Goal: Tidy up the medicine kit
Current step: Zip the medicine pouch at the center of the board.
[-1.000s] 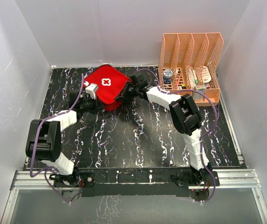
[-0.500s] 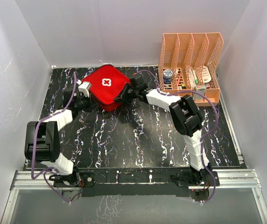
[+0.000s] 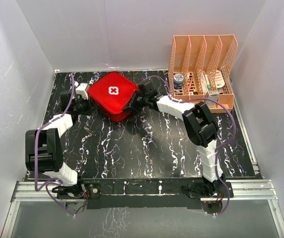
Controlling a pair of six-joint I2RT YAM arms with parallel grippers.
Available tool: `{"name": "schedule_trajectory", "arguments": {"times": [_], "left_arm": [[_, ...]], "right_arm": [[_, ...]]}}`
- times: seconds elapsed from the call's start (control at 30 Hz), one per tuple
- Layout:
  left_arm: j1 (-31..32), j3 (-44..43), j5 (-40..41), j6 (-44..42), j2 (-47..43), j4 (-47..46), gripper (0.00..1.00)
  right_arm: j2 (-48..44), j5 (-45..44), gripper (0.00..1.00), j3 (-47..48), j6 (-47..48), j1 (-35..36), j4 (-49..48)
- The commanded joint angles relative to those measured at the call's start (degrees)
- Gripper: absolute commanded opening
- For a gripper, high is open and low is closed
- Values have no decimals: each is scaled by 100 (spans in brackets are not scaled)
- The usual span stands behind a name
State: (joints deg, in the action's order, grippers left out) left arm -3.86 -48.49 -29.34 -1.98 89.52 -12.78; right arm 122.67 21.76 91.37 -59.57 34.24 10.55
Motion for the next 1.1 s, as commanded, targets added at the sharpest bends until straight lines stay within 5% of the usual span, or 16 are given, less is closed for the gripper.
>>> {"name": "schedule_trajectory", "arguments": {"times": [0.0, 0.63, 0.9, 1.07], "left_arm": [[-239, -408, 522, -139, -70, -103, 0], [-642, -478, 541, -240, -210, 209, 0], [-643, -394, 146, -286, -381, 470, 0], [-638, -311, -288, -145, -587, 652, 0]], "right_arm": [[-667, -214, 0, -24, 795, 5, 563], [-1798, -1032, 0, -649, 1500, -726, 1559], [-1589, -899, 0, -489, 1568, -849, 1490], [-1445, -719, 29, -299, 1579, -849, 1356]]}}
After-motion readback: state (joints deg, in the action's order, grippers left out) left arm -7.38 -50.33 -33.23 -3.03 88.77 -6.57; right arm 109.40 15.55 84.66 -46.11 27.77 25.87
